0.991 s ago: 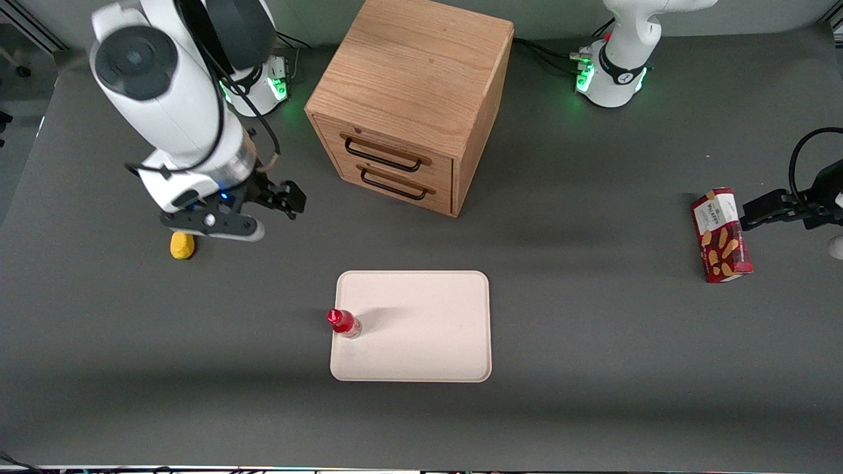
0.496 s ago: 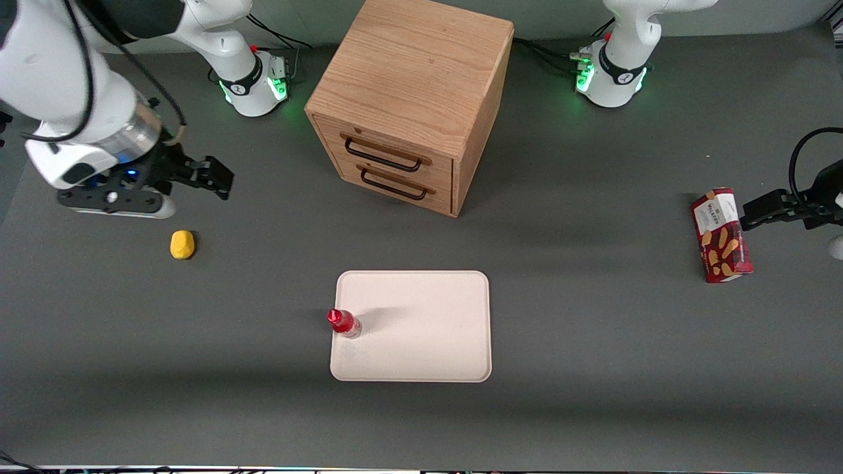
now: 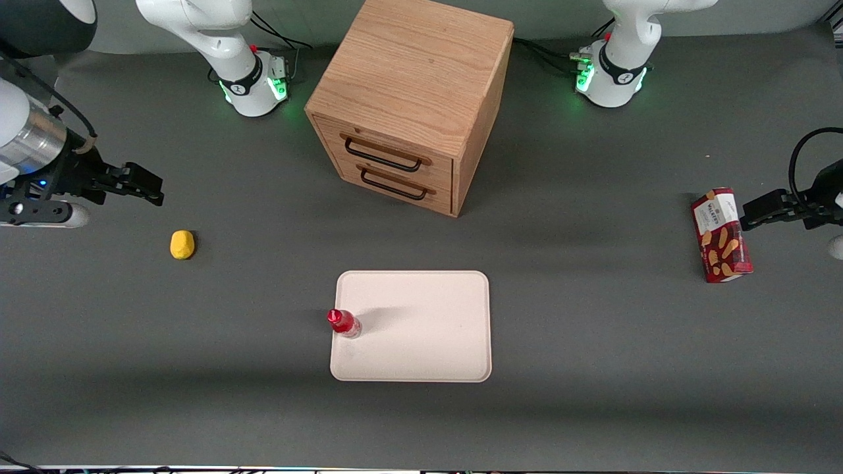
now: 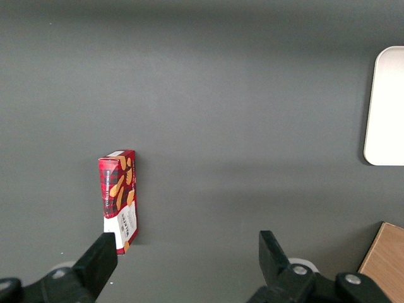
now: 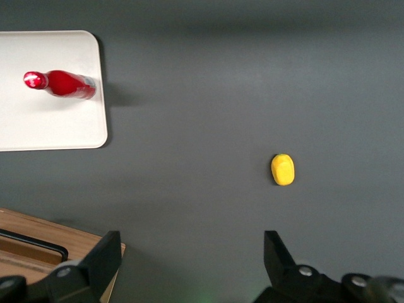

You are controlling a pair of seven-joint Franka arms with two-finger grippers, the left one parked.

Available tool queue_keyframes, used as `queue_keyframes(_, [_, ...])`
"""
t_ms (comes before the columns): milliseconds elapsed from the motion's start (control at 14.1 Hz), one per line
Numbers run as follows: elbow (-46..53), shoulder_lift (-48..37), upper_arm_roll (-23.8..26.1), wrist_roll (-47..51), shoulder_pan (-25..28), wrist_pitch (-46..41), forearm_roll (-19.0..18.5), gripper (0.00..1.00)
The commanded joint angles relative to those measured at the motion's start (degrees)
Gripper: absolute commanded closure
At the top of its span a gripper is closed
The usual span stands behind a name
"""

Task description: Place coke bottle on tray

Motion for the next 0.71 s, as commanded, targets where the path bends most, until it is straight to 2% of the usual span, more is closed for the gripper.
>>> queue_keyframes(0, [-1.94, -1.77, -3.5, -3.15, 0.98, 0.81, 1.91, 0.0])
queue_keyframes(425, [-1.85, -1.86, -8.6, -8.7, 1.87, 1.42, 2.53, 0.0])
queue_keyframes(637, [-1.41, -1.51, -8.78, -9.14, 1.69, 1.16, 2.89, 0.0])
